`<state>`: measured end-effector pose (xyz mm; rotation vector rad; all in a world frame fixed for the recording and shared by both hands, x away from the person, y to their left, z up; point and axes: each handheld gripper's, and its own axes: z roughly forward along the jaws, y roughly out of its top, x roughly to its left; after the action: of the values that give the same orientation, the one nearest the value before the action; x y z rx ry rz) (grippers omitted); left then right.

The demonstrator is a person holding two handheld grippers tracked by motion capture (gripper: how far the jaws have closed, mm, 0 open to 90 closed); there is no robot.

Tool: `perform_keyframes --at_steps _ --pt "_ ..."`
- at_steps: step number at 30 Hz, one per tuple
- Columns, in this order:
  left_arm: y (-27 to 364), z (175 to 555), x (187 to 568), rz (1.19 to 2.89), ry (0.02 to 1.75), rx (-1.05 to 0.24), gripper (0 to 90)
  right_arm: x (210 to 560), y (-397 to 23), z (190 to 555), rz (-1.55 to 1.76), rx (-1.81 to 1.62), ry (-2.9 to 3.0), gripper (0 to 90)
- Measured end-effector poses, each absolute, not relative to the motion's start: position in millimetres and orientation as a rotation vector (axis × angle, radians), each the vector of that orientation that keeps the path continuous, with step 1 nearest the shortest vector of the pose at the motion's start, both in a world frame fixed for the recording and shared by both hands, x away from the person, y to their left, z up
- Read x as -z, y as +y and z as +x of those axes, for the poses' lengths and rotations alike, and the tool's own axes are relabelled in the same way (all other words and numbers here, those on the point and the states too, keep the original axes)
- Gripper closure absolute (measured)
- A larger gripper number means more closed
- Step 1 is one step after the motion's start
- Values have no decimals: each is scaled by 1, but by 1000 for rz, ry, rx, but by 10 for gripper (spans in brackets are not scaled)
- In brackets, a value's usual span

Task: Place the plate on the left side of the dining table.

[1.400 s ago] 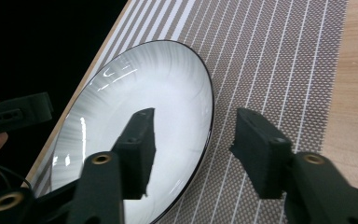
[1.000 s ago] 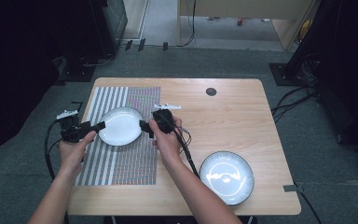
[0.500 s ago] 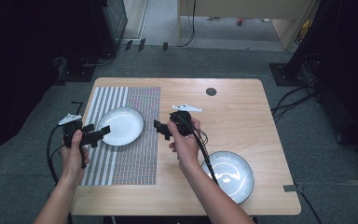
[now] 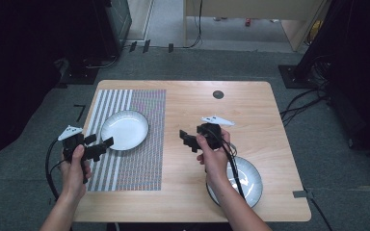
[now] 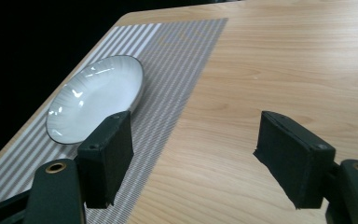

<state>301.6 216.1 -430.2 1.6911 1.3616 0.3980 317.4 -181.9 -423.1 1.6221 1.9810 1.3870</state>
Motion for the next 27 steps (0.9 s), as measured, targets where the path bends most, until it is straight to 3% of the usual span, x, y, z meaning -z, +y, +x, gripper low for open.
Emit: perform_keyframes --at_steps 27 --pt "220 261 456 1689 1326 -443 202 450 -280 271 1652 -1314 1883 267"
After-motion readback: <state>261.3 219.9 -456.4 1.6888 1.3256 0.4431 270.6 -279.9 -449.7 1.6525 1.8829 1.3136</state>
